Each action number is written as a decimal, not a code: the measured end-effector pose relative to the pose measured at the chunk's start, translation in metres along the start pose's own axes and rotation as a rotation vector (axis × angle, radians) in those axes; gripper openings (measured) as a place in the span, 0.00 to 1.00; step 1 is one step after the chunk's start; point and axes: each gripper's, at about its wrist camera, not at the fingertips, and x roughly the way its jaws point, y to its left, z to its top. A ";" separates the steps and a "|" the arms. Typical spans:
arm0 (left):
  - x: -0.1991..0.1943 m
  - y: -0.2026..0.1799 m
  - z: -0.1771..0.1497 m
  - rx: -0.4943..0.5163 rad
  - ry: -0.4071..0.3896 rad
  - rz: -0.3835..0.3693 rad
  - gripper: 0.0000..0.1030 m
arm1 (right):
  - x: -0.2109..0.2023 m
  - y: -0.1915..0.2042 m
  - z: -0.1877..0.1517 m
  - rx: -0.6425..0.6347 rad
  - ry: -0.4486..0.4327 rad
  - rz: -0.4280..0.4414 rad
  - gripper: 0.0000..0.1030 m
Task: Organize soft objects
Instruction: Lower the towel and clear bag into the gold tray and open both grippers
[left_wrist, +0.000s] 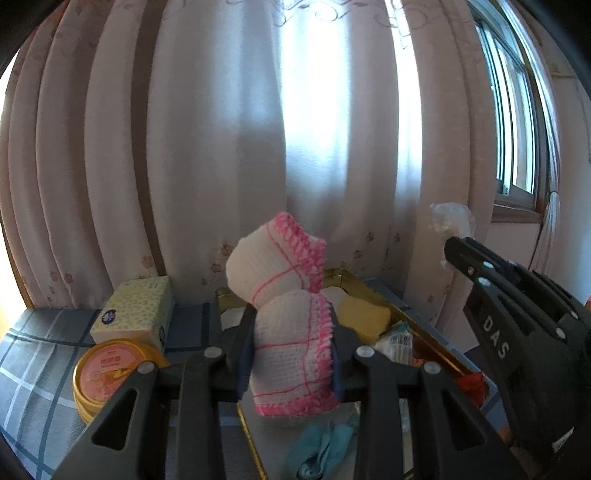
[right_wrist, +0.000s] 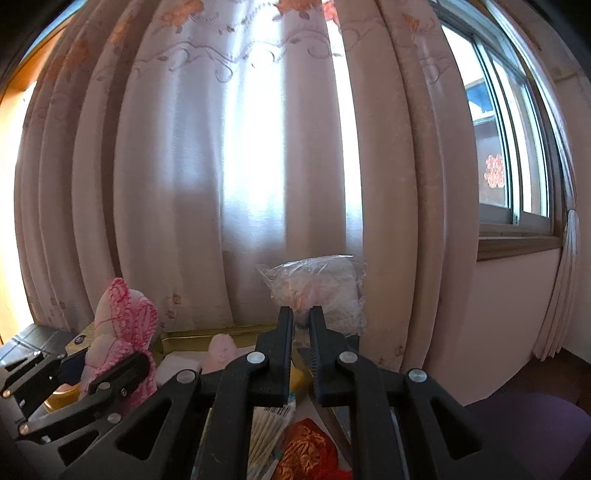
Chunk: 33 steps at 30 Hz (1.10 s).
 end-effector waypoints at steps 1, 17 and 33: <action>0.003 -0.001 0.002 -0.003 0.016 -0.001 0.31 | 0.004 0.000 0.002 0.001 0.014 0.001 0.10; 0.040 0.002 0.010 -0.062 0.168 0.025 0.31 | 0.089 0.010 0.033 -0.020 0.303 0.094 0.10; 0.064 0.001 0.005 -0.077 0.336 0.028 0.96 | 0.155 0.021 0.006 0.082 0.665 0.274 0.31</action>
